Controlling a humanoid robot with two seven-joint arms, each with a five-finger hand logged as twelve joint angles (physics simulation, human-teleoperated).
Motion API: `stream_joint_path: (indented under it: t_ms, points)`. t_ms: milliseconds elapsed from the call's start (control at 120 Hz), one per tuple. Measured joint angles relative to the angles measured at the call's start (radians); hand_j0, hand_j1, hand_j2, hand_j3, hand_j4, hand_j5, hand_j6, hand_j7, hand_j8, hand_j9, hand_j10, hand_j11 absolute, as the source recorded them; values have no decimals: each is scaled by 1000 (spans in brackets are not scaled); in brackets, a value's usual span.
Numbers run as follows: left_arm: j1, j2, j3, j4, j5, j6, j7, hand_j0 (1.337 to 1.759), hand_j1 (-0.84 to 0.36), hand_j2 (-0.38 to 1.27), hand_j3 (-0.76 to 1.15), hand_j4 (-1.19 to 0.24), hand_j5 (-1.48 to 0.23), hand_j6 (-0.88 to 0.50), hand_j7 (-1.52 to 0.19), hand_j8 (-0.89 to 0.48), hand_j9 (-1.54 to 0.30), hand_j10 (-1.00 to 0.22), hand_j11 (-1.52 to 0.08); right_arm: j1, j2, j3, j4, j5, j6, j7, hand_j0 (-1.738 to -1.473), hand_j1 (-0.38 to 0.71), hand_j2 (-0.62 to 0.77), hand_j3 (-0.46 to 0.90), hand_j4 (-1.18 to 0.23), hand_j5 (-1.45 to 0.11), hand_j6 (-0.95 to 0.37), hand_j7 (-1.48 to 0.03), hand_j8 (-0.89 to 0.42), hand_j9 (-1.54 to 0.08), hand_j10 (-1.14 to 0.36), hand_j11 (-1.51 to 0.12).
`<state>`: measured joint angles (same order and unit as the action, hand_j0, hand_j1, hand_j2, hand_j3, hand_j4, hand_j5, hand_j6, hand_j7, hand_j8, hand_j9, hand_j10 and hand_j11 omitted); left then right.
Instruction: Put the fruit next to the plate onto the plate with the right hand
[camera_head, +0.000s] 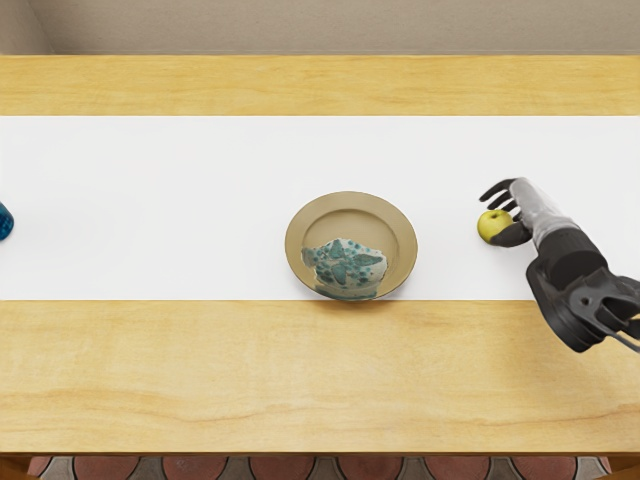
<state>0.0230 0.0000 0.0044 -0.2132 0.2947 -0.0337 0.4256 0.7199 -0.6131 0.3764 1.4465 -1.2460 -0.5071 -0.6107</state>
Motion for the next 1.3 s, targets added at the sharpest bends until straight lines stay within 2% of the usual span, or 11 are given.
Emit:
stream_joint_path:
  t_ms: [183,367,567,692,708,850,958,1025,1133,1300]
  points:
    - [0,0,0,0,0,0,0,1658,349,0,0,0,0,0,0,0,0,0,0,-2,4,0,1,-3,-1,-2,-1656,299,78,0,-576,-722,-473,-734,-392,-732,-516,-738]
    - [0,0,0,0,0,0,0,1658,349,0,0,0,0,0,0,0,0,0,0,-3,21,-1,1,-15,-1,-4,-1652,318,53,0,-633,-671,-453,-746,-395,-718,-467,-748]
    - [0,0,-1,0,0,0,0,1658,349,0,0,0,0,0,0,0,0,0,0,-5,28,0,0,-20,-3,-1,-1650,353,114,0,-661,-609,-448,-732,-382,-728,-446,-772]
    - [0,0,-1,0,0,0,0,1658,349,0,0,0,0,0,0,0,0,0,0,-5,28,0,0,-19,-1,0,-1650,370,172,0,-699,-644,-431,-775,-371,-791,-452,-826]
    - [0,0,-1,0,0,0,0,1658,349,0,0,0,0,0,0,0,0,0,0,-5,28,0,0,-18,0,0,-1650,369,177,0,-699,-656,-424,-782,-329,-797,-454,-832]
    - [0,0,-1,0,0,0,0,1658,349,0,0,0,0,0,0,0,0,0,0,-5,31,0,-1,-12,1,1,-1649,374,142,0,-721,-691,-386,-817,-301,-808,-416,-865]
    - [0,0,-1,0,0,0,0,1658,349,0,0,0,0,0,0,0,0,0,0,-5,43,0,-2,-13,1,0,-1651,408,210,1,-737,-692,-380,-830,-294,-827,-418,-891]
    - [0,0,-1,0,0,0,0,1658,349,0,0,0,0,0,0,0,0,0,0,-5,47,-2,-3,-11,3,1,-1651,409,235,-1,-733,-705,-389,-835,-257,-828,-417,-892]
    - [0,0,0,0,0,0,0,1658,349,0,0,0,0,0,0,0,0,0,0,-5,50,-4,-3,-11,4,1,-1651,393,268,-1,-734,-710,-420,-838,-312,-805,-438,-871]
    - [0,0,0,0,0,0,0,1658,349,0,0,0,0,0,0,0,0,0,0,-8,52,-4,-4,-13,5,0,-1648,317,179,-2,-733,-715,-477,-841,-368,-788,-487,-844]
